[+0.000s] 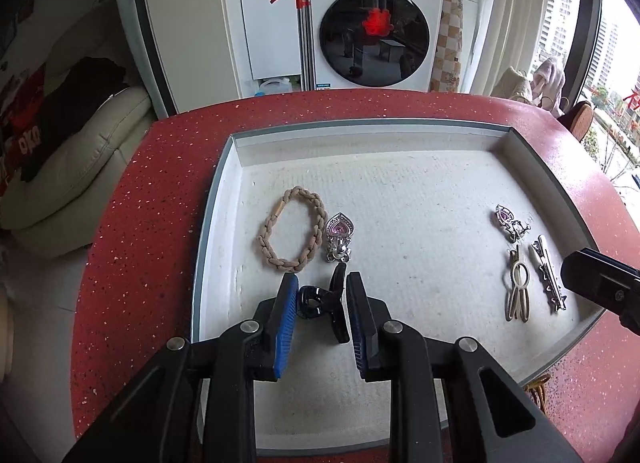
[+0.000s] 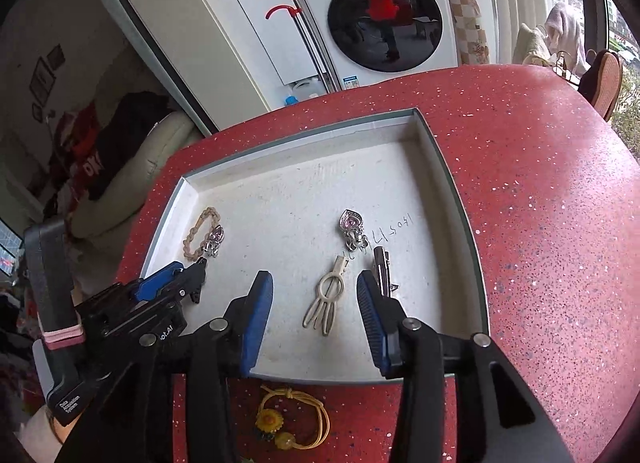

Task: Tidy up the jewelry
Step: 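Open both tools and lift them out of the tray over the table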

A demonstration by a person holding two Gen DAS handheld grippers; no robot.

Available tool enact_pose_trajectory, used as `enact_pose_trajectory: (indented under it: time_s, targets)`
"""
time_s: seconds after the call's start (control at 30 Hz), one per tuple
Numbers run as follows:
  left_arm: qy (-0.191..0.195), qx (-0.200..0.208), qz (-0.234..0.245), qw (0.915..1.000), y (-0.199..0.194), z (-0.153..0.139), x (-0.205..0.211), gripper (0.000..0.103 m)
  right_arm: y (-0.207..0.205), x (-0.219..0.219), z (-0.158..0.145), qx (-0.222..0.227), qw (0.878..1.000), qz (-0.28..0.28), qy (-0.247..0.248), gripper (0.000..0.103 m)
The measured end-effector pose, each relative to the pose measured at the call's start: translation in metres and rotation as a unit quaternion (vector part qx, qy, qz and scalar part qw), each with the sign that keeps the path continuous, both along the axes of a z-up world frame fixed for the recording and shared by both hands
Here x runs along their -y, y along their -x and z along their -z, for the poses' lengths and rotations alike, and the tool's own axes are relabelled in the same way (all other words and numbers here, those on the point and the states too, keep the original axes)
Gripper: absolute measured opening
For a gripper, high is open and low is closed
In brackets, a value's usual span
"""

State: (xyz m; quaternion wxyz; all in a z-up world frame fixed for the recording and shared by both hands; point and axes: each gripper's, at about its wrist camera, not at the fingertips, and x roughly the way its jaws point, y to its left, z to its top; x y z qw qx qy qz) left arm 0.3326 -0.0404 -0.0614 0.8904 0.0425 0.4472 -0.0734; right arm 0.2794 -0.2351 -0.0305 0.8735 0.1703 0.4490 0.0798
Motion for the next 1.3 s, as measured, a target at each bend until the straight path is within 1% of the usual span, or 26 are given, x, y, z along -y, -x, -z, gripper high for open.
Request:
enact_pose_trajectory:
  time_s: [0.03, 0.07, 0.1, 0.13, 0.2, 0.3, 0.37, 0.43, 0.47, 0.5, 0.6, 0.67, 0.7, 0.87, 0.9, 0.93, 1.07, 1.13, 1.2, 1.3]
  targets:
    - [-0.001, 0.002, 0.0, 1.0, 0.0, -0.001, 0.001, 0.044, 0.004, 0.002, -0.003, 0.002, 1.0, 0.003, -0.004, 0.048]
    - [-0.002, 0.004, 0.0, 1.0, 0.002, -0.003, 0.001, 0.048, 0.009, 0.003, -0.005, 0.004, 1.0, 0.006, -0.007, 0.048]
    - [-0.003, 0.008, -0.001, 1.0, 0.003, -0.005, 0.001, 0.083, 0.013, 0.004, -0.007, 0.006, 1.0, 0.009, -0.009, 0.048]
    - [-0.003, 0.017, -0.006, 0.9998, 0.006, -0.007, -0.001, 0.103, 0.017, 0.005, -0.009, 0.008, 1.0, 0.013, -0.011, 0.048]
    - [-0.005, 0.049, -0.011, 0.9987, 0.014, -0.016, -0.002, 0.103, 0.026, 0.008, -0.012, 0.009, 1.0, 0.017, -0.018, 0.049]
    - [-0.008, 0.046, -0.002, 0.9989, 0.015, -0.022, -0.001, 0.103, 0.036, 0.009, -0.011, 0.006, 1.0, 0.019, -0.017, 0.049]
    - [-0.005, 0.053, -0.004, 0.9986, 0.02, -0.027, -0.003, 0.103, 0.044, 0.01, -0.011, 0.002, 1.0, 0.02, -0.016, 0.05]
    - [0.003, 0.06, -0.002, 0.9982, 0.026, -0.032, -0.005, 0.103, 0.052, 0.012, -0.01, 0.0, 1.0, 0.022, -0.016, 0.052]
    - [0.004, 0.063, 0.0, 0.998, 0.031, -0.034, -0.006, 0.103, 0.057, 0.012, -0.01, 0.0, 1.0, 0.022, -0.015, 0.059]
    - [0.004, 0.067, 0.002, 0.9978, 0.036, -0.036, -0.007, 0.103, 0.061, 0.012, -0.011, 0.0, 1.0, 0.023, -0.015, 0.068]
    - [0.005, 0.074, 0.008, 0.9972, 0.053, -0.043, -0.01, 0.103, 0.076, 0.013, -0.013, 0.007, 1.0, 0.024, -0.017, 0.082]
    - [0.012, 0.078, 0.01, 0.9969, 0.067, -0.046, -0.014, 0.103, 0.085, 0.011, -0.014, 0.011, 1.0, 0.023, -0.016, 0.082]
    - [0.016, 0.078, 0.01, 0.9968, 0.074, -0.048, -0.016, 0.103, 0.089, 0.011, -0.015, 0.013, 1.0, 0.024, -0.015, 0.085]
    - [0.034, 0.07, 0.009, 0.9969, 0.106, -0.048, -0.029, 0.103, 0.115, 0.01, -0.022, 0.034, 0.999, 0.022, -0.02, 0.09]
    - [0.036, 0.066, 0.008, 0.9971, 0.113, -0.046, -0.031, 0.103, 0.121, 0.01, -0.024, 0.037, 0.999, 0.021, -0.02, 0.098]
    - [0.04, 0.064, 0.006, 0.9972, 0.119, -0.045, -0.034, 0.103, 0.126, 0.01, -0.026, 0.043, 0.999, 0.021, -0.021, 0.103]
    - [0.048, 0.057, -0.004, 0.9972, 0.14, -0.04, -0.043, 0.103, 0.147, 0.009, -0.03, 0.061, 0.997, 0.024, -0.028, 0.103]
    - [0.045, 0.053, -0.005, 0.9976, 0.151, -0.036, -0.045, 0.103, 0.156, 0.009, -0.032, 0.066, 0.997, 0.026, -0.033, 0.103]
    - [0.043, 0.048, -0.006, 0.9979, 0.161, -0.033, -0.046, 0.103, 0.163, 0.009, -0.032, 0.061, 0.997, 0.023, -0.037, 0.103]
    - [0.033, 0.047, -0.011, 0.9983, 0.175, -0.03, -0.047, 0.103, 0.174, 0.007, -0.03, 0.048, 0.998, 0.021, -0.03, 0.103]
